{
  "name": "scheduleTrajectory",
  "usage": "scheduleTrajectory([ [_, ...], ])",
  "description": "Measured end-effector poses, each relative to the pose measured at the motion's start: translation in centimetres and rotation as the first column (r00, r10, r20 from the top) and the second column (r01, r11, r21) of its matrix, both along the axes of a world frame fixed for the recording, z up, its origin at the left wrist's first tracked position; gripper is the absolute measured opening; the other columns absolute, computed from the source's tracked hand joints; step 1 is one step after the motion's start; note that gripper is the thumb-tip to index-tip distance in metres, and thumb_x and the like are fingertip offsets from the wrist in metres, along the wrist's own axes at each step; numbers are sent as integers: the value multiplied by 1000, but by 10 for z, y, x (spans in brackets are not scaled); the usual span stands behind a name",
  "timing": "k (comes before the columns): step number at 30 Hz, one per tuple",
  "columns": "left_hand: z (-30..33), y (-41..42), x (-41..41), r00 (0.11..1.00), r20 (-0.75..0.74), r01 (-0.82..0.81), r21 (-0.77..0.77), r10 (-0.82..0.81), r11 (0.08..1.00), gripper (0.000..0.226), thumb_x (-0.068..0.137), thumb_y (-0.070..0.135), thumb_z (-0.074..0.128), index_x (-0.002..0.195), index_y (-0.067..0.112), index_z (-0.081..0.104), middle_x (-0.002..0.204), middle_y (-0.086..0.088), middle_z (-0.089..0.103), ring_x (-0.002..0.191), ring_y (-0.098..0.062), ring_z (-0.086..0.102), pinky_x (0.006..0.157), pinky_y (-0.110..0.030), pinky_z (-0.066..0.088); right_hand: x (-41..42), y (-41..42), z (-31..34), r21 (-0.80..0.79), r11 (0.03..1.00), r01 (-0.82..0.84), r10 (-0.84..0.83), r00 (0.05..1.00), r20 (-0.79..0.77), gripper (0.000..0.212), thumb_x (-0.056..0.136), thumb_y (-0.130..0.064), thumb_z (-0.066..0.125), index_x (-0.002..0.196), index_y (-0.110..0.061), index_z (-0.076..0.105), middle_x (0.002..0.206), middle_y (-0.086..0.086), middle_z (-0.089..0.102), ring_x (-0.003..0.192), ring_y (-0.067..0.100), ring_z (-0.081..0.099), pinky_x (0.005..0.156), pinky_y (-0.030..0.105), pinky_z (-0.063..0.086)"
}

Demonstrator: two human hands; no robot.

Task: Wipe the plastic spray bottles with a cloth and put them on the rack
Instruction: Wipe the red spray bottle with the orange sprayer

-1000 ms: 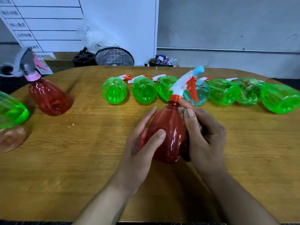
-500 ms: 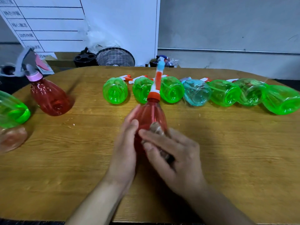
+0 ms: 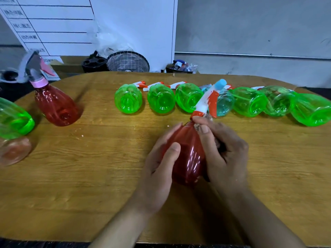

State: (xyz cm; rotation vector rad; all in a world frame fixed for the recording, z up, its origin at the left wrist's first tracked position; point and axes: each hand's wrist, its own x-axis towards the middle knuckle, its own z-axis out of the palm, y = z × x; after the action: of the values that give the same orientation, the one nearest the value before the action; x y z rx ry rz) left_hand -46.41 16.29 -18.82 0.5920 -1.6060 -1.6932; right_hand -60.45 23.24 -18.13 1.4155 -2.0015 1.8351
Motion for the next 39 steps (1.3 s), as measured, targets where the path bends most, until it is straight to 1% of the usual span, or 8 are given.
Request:
scheduleTrajectory([
  [3, 0, -11, 1, 994, -40, -100, 82, 104, 992, 52, 95, 44, 58, 144, 25, 63, 146, 1, 66, 140, -20, 59, 121, -57, 40, 19, 1, 2, 19, 998, -55, 57, 988, -140, 27, 103, -27, 62, 124, -17, 76, 82, -12, 55, 72, 0, 52, 63, 13, 40],
  [10, 8, -24, 11, 981, -135, -116, 154, 137, 981, 45, 103, 37, 50, 146, 27, 59, 140, -5, 70, 133, -28, 64, 118, -53, 45, 46, -1, -12, 45, 984, -171, 171, 859, -482, 25, 100, -33, 71, 122, -25, 79, 85, -1, 61, 74, 15, 62, 67, 31, 55],
  [15, 3, -12, 1, 992, -39, -116, 21, 116, 993, 56, 94, 48, 57, 145, 24, 62, 146, -2, 66, 140, -25, 58, 121, -60, 40, 16, 0, -2, -20, 996, -87, 81, 977, -196, 27, 103, -28, 63, 123, -17, 77, 84, -12, 55, 71, 2, 52, 66, 16, 41],
  [19, -3, 0, -1, 1000, -6, -11, -1, 11, 1000, 60, 90, 51, 58, 145, 26, 62, 147, 5, 65, 141, -15, 56, 122, -52, 42, -8, -2, -3, -34, 999, -29, 28, 999, -17, 27, 104, -25, 59, 123, -17, 77, 91, 7, 73, 81, 25, 67, 66, 41, 52],
  [24, -4, -10, 0, 995, -39, -87, 94, 91, 992, 55, 91, 48, 59, 142, 27, 65, 146, -1, 66, 141, -23, 58, 121, -60, 39, 12, -1, -1, 20, 998, -51, 54, 988, -145, 29, 102, -26, 62, 123, -13, 77, 82, -17, 50, 72, -1, 51, 67, 11, 38],
  [32, 5, -22, 9, 989, -94, -94, 165, 111, 982, 48, 100, 40, 53, 145, 26, 60, 142, -5, 69, 135, -27, 63, 120, -55, 42, 36, -1, -9, 35, 983, -179, 174, 862, -477, 24, 101, -33, 69, 120, -23, 80, 86, -1, 64, 77, 14, 64, 72, 27, 55],
  [37, 4, -13, 3, 1000, -15, -21, 70, 22, 997, 52, 92, 50, 60, 141, 33, 65, 145, -1, 66, 139, -24, 59, 119, -60, 42, 8, 2, 2, -26, 992, -122, 110, 953, -283, 28, 102, -26, 64, 122, -12, 77, 85, -16, 49, 71, -2, 47, 66, 14, 40],
  [39, 2, -8, 4, 1000, 0, 25, 79, -25, 997, 49, 90, 51, 62, 137, 38, 67, 142, 2, 67, 135, -22, 63, 115, -60, 46, -2, 2, 3, -38, 996, -87, 78, 978, -194, 29, 103, -25, 60, 122, -9, 76, 77, -10, 50, 68, 2, 47, 61, 15, 37],
])
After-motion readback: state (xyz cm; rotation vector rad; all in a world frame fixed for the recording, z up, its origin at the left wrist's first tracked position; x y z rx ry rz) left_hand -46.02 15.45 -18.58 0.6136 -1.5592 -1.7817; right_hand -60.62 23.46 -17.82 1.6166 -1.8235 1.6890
